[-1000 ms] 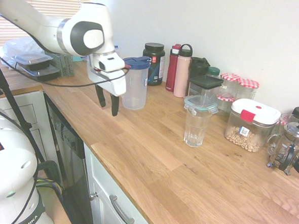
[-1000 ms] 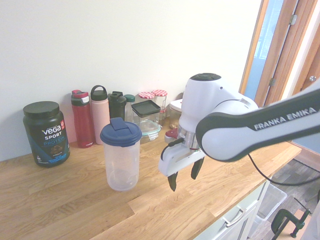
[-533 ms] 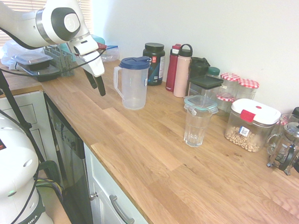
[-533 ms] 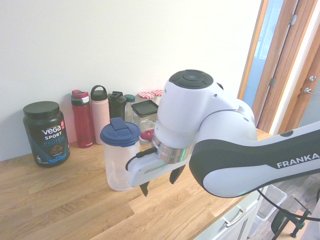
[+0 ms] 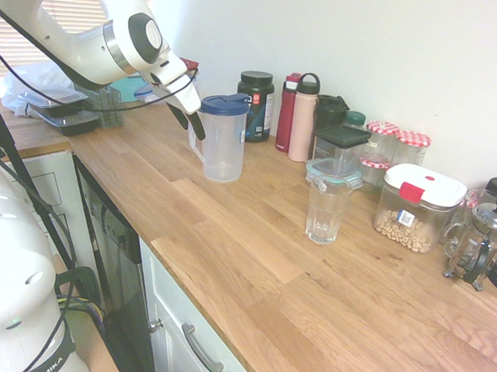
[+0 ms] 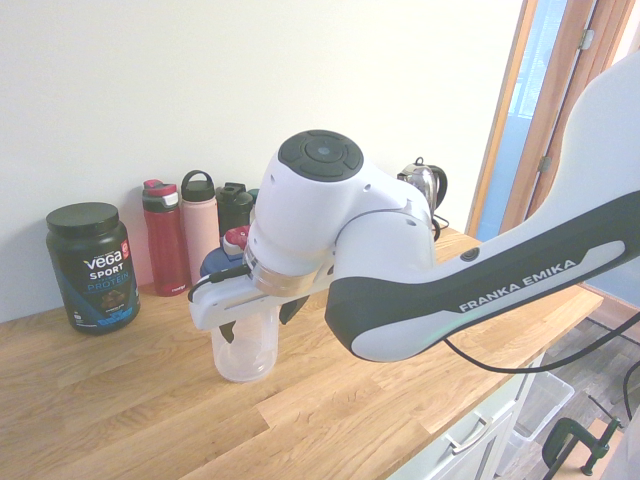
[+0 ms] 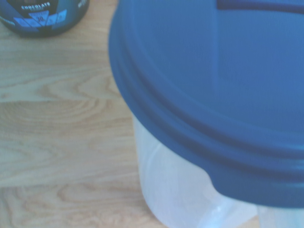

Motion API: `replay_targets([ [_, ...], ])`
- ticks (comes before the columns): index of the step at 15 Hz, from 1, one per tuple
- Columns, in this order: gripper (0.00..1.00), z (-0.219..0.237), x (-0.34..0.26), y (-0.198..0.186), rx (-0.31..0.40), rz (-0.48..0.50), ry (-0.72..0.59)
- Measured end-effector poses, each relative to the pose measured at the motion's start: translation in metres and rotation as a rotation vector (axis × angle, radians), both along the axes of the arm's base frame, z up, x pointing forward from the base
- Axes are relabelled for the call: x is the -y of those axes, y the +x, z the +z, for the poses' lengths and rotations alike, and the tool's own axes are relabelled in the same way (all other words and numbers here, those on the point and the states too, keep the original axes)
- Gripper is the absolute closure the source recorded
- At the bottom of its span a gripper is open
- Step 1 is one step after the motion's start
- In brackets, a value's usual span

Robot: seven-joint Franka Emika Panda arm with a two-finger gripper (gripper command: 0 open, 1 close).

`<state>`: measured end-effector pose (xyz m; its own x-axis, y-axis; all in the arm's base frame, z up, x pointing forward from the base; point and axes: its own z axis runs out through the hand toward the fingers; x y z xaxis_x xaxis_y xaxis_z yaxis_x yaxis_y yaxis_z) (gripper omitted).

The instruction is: Pour me some water

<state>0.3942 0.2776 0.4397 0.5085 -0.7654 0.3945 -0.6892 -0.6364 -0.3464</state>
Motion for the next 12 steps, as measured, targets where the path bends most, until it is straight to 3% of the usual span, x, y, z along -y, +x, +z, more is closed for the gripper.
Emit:
replay_targets([
  [12, 1.00, -0.008, 0.019, 0.023, 0.007, -0.017, 0.018],
])
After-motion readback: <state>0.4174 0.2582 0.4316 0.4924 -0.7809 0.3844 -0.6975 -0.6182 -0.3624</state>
